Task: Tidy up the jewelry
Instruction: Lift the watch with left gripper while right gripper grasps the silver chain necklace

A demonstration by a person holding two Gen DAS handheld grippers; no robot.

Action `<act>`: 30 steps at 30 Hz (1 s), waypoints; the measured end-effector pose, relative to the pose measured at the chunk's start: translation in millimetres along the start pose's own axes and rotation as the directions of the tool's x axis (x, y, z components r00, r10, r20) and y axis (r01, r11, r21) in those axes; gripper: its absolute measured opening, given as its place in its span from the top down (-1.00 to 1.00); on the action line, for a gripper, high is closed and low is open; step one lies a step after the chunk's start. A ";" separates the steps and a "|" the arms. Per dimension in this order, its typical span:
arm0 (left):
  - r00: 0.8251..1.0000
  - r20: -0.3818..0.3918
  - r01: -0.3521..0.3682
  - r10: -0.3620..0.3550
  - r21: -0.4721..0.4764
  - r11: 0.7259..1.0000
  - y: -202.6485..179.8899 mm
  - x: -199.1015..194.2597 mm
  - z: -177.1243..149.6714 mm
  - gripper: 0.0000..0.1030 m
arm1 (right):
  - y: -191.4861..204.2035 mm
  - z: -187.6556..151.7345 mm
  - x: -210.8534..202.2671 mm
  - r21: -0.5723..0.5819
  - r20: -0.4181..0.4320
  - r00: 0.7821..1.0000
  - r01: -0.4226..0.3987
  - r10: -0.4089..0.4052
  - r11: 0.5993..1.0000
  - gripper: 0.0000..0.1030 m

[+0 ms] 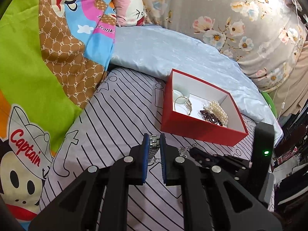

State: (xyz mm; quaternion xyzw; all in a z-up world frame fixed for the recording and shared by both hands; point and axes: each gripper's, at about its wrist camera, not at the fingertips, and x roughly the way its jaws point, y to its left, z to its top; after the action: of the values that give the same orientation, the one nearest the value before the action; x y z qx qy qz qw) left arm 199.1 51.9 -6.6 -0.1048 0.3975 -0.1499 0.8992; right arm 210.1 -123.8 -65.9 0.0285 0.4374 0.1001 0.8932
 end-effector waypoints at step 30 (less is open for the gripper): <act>1.000 -0.008 -0.026 0.026 -0.023 0.999 12.0 2.2 -3.5 0.80 | 7.8 1.7 31.4 -0.043 -0.061 0.998 0.006 -0.008 0.999 0.96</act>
State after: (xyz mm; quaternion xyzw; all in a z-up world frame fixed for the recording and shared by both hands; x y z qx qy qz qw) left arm 200.1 62.1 -14.2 -0.1097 0.4041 -0.1341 0.8982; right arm 229.0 -109.7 -88.1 0.0049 0.4625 0.1071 0.8801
